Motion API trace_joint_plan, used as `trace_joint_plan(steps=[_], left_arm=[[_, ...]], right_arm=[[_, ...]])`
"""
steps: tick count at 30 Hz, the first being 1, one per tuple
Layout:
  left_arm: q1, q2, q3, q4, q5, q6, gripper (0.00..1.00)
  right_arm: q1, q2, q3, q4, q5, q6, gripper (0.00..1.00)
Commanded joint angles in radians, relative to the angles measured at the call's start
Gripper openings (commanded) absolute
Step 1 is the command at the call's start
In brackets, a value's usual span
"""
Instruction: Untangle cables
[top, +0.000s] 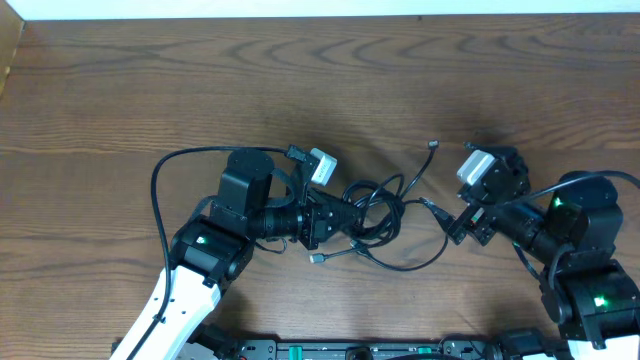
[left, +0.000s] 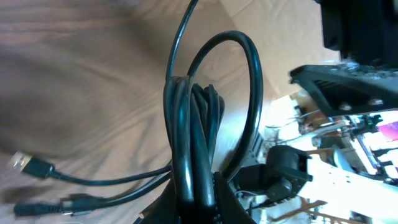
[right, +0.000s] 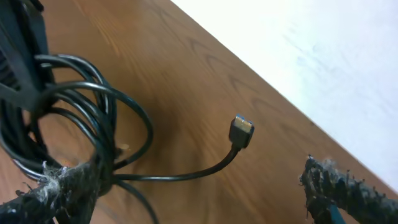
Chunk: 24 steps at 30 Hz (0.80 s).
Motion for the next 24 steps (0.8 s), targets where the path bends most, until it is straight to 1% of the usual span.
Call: trace_joint_plan(steps=[1, 3, 11, 15, 19, 24], left_arm=[[0.003, -0.008, 0.017, 0.013, 0.053, -0.042, 0.07], [-0.001, -0.008, 0.017, 0.018, 0.054, -0.060, 0.08], [-0.039, -0.007, 0.017, 0.030, 0.076, -0.063, 0.07], [-0.039, -0.008, 0.017, 0.056, 0.080, -0.120, 0.08], [-0.039, -0.008, 0.017, 0.100, 0.141, -0.132, 0.08], [-0.050, -0.007, 0.017, 0.099, 0.177, -0.173, 0.07]], right_arm=[[0.013, 0.018, 0.011, 0.003, 0.010, -0.101, 0.99], [0.022, 0.033, 0.011, 0.007, 0.010, -0.118, 0.99], [0.079, 0.085, 0.011, 0.080, 0.009, -0.117, 0.99], [0.114, 0.099, 0.011, 0.095, 0.016, -0.118, 0.99], [0.120, 0.122, 0.011, 0.106, 0.021, -0.117, 0.99], [0.121, 0.175, 0.011, 0.143, 0.069, -0.117, 0.99]])
